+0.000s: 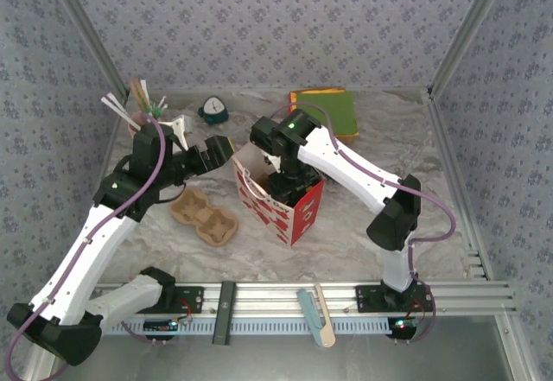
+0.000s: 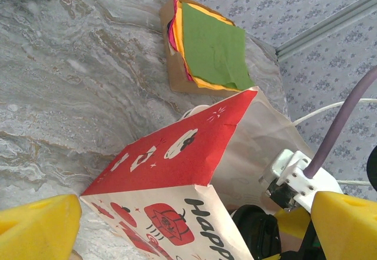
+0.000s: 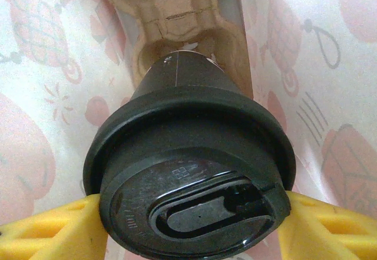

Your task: Pack the takeout coffee

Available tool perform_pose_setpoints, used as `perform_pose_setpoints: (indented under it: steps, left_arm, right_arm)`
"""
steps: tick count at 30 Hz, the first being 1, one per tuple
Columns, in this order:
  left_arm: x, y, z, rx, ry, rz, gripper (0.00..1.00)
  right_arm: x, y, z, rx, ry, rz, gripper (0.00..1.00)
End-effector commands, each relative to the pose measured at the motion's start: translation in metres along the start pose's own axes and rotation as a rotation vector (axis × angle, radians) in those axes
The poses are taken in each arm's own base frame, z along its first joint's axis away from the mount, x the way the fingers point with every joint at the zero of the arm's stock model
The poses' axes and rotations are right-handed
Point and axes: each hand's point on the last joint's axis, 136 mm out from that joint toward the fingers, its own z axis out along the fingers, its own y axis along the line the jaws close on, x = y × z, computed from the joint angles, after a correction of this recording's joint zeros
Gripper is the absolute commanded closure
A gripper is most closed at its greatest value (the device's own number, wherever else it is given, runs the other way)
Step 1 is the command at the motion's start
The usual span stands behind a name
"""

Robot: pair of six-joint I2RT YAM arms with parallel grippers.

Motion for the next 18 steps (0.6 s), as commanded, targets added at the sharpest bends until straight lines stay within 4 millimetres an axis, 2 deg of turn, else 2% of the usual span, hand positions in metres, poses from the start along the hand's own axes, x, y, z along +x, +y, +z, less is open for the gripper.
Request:
perform_pose_setpoints:
  steps: [1,18]
  left_arm:
    - [-0.0056,-0.0027,0.0022,0.019,-0.022,-0.001,0.0]
    - [-0.0046,-0.0016,0.0015,0.018,-0.023,-0.007,0.0]
  right_arm:
    - [0.0157,-0.0044,0.0054,0.028,0.087,0.013,0.31]
    - [0.0138,-0.0046,0.0128,0.048,0.099,-0.002,0.31]
